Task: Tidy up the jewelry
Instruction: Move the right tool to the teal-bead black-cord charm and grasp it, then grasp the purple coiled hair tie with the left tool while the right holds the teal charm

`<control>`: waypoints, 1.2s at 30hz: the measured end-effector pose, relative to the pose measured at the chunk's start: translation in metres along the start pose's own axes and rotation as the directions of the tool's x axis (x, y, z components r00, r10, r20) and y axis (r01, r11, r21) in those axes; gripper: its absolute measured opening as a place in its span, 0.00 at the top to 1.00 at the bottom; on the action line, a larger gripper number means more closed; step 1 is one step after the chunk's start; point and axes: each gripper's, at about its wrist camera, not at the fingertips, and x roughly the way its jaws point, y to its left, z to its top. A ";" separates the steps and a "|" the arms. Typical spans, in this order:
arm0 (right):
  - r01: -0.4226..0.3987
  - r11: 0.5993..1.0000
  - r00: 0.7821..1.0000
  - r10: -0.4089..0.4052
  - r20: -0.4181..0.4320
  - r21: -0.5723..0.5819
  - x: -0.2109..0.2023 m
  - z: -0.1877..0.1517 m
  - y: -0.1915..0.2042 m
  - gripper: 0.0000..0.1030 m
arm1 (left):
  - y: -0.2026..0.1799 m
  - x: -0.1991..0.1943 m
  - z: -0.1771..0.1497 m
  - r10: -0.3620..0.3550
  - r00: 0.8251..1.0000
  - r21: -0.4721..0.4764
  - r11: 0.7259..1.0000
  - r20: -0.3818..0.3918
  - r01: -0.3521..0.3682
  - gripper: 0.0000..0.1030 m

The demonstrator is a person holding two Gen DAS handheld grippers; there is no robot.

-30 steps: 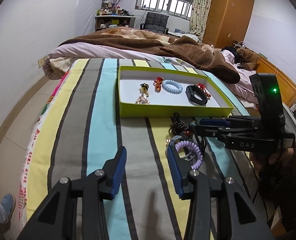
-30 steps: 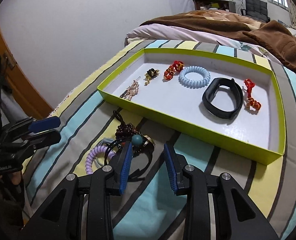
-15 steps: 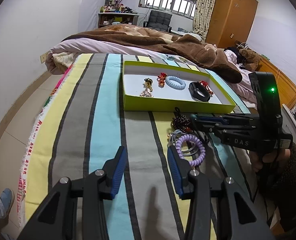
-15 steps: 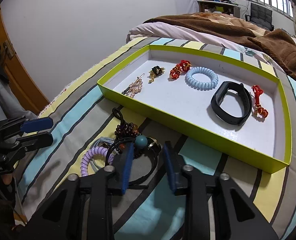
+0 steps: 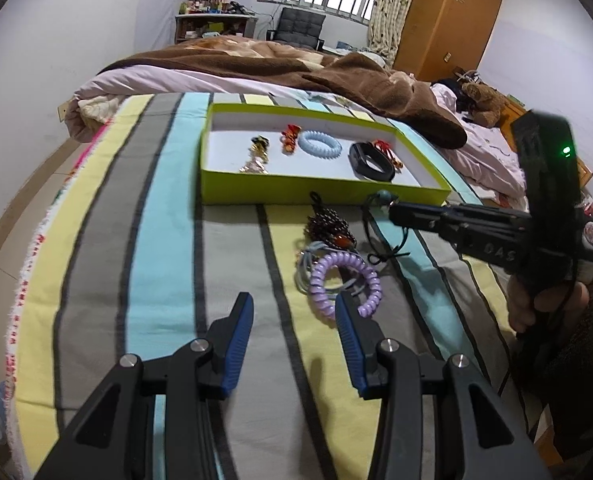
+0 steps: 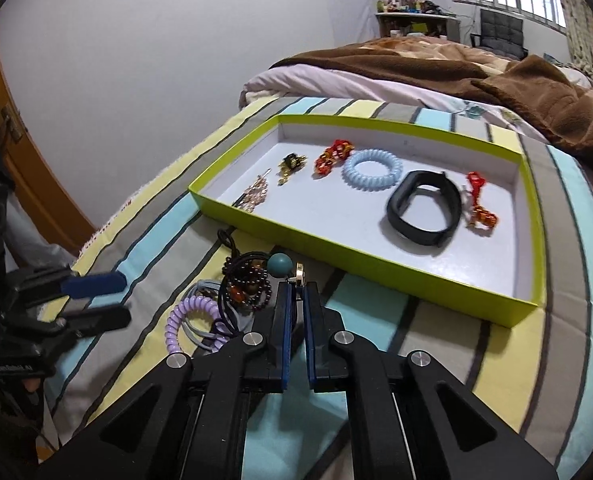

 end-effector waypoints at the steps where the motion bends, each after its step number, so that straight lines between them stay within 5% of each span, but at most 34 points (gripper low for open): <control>1: 0.001 1.000 1.000 -0.001 0.005 0.011 -0.003 -0.001 -0.002 0.95 | -0.002 0.002 0.000 -0.001 1.000 0.002 1.000 -0.001 0.001 0.57; 11: 0.022 0.998 0.998 -0.025 0.066 0.052 -0.033 -0.010 -0.012 0.95 | -0.022 0.023 0.000 0.030 0.999 0.040 0.999 -0.030 -0.029 0.57; 15: 0.021 0.998 0.996 -0.027 0.084 0.067 -0.042 -0.013 -0.013 0.95 | -0.031 0.027 0.000 0.107 0.994 0.090 0.990 -0.022 -0.105 0.57; 27: 0.008 0.996 0.993 -0.018 0.114 0.087 -0.055 -0.018 -0.018 0.95 | -0.040 0.027 -0.007 0.229 0.972 0.185 0.959 -0.054 -0.216 0.79; 36: -0.002 0.995 0.992 -0.011 0.129 0.095 -0.061 -0.025 -0.016 0.95 | -0.036 0.021 -0.012 0.194 0.979 0.189 0.965 -0.062 -0.180 0.85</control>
